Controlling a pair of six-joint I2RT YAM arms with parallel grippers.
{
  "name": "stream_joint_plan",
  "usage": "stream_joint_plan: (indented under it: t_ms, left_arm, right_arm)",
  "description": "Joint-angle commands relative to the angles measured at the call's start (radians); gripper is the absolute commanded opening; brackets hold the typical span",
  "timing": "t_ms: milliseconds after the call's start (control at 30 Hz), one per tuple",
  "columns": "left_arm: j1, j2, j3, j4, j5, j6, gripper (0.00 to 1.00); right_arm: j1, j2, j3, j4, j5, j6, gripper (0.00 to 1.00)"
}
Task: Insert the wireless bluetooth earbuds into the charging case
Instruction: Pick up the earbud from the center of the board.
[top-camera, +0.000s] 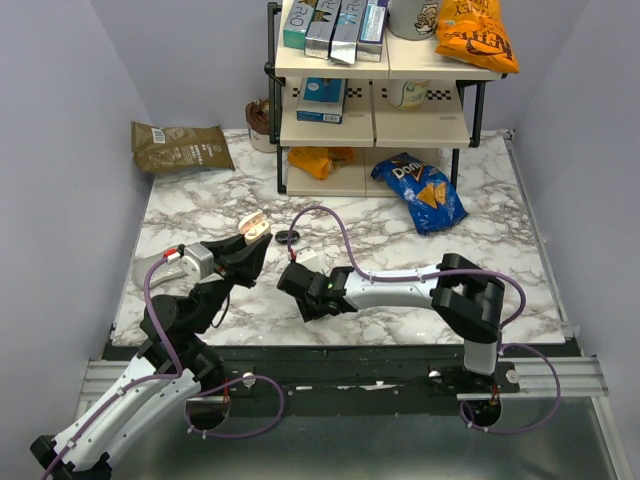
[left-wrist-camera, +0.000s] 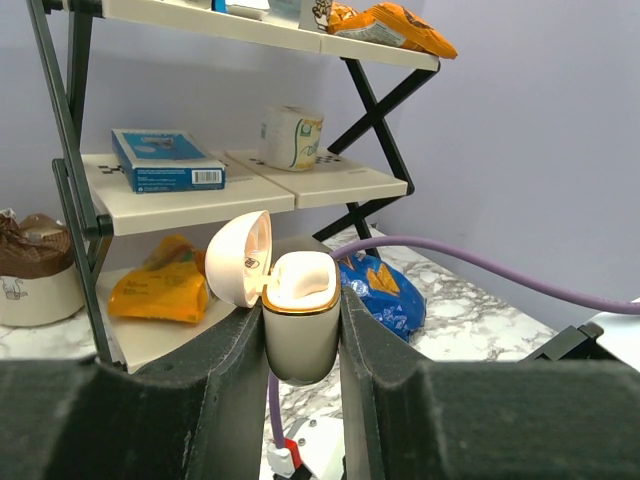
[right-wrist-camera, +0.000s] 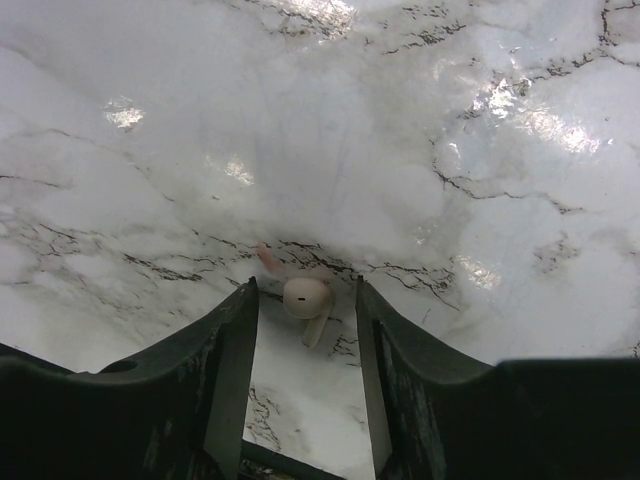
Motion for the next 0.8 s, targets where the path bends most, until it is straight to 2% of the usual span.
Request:
stream_joint_plan:
  t_ms: [0, 533, 767]
  left_arm:
    - [0.0, -0.004, 0.014, 0.0, -0.015, 0.002, 0.0]
    - [0.0, -0.004, 0.008, 0.0, -0.015, 0.003, 0.0]
    - [0.0, 0.0, 0.014, 0.007, -0.018, 0.006, 0.0]
  right_arm:
    - [0.024, 0.06, -0.001, -0.064, -0.041, 0.045, 0.49]
    - [0.024, 0.045, -0.007, -0.069, -0.03, 0.054, 0.24]
    - [0.012, -0.064, -0.03, -0.072, 0.034, 0.054, 0.23]
